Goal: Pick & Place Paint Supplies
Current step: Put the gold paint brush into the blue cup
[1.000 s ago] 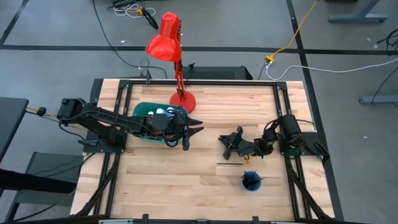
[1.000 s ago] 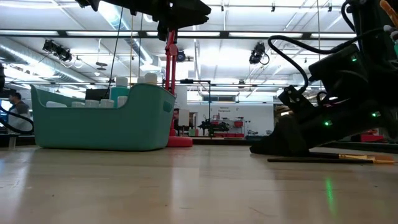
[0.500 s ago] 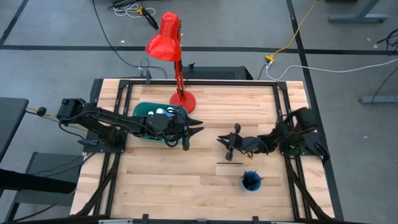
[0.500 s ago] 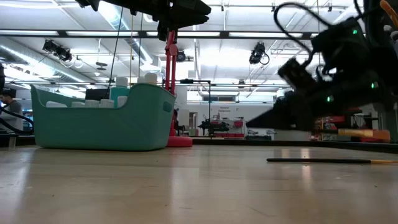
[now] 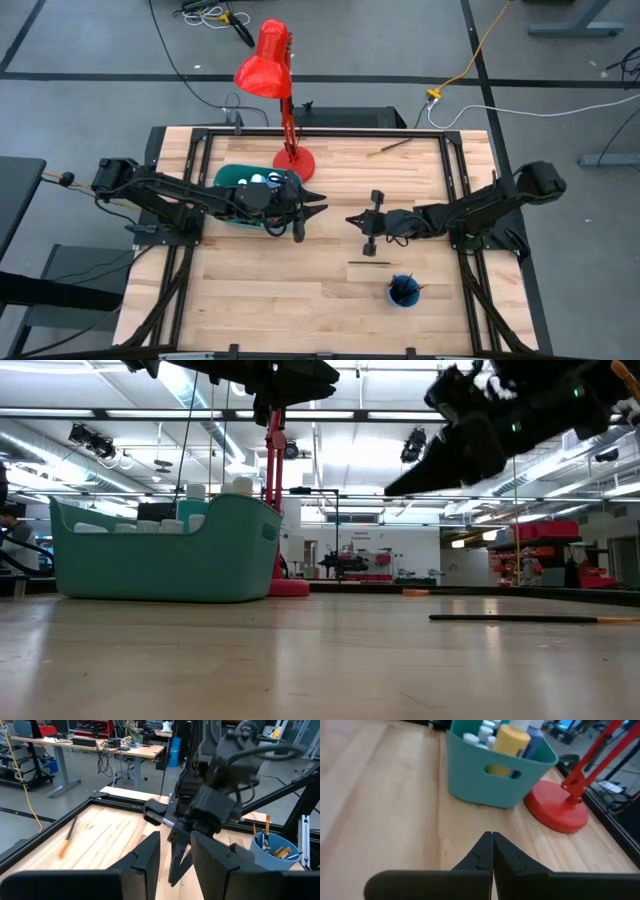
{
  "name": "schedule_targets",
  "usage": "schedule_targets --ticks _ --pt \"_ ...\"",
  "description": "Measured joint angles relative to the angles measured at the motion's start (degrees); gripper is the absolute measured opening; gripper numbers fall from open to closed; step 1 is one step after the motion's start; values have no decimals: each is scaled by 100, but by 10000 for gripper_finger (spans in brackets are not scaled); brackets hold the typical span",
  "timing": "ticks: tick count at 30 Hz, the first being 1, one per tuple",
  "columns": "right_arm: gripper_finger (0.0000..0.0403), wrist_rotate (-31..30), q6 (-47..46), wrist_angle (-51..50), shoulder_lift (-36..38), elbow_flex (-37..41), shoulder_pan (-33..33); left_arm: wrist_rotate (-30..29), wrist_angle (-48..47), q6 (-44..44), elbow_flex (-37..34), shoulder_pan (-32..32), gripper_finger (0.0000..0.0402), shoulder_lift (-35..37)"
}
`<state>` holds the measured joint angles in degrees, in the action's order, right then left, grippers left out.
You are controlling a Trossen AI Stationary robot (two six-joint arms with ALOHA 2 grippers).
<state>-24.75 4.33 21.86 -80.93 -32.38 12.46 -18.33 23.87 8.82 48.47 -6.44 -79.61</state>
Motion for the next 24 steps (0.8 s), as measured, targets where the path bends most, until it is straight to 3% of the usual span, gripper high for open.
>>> schedule_targets --ticks 10,15,24 --pt "15 -204 369 -354 102 -173 -5 226 -45 0 0 -4 114 0" --pt "51 -562 813 -528 286 -173 -45 274 -47 0 0 -4 114 0" --pt "124 -912 645 -2052 1198 -175 -523 278 -47 2 0 -34 114 0"
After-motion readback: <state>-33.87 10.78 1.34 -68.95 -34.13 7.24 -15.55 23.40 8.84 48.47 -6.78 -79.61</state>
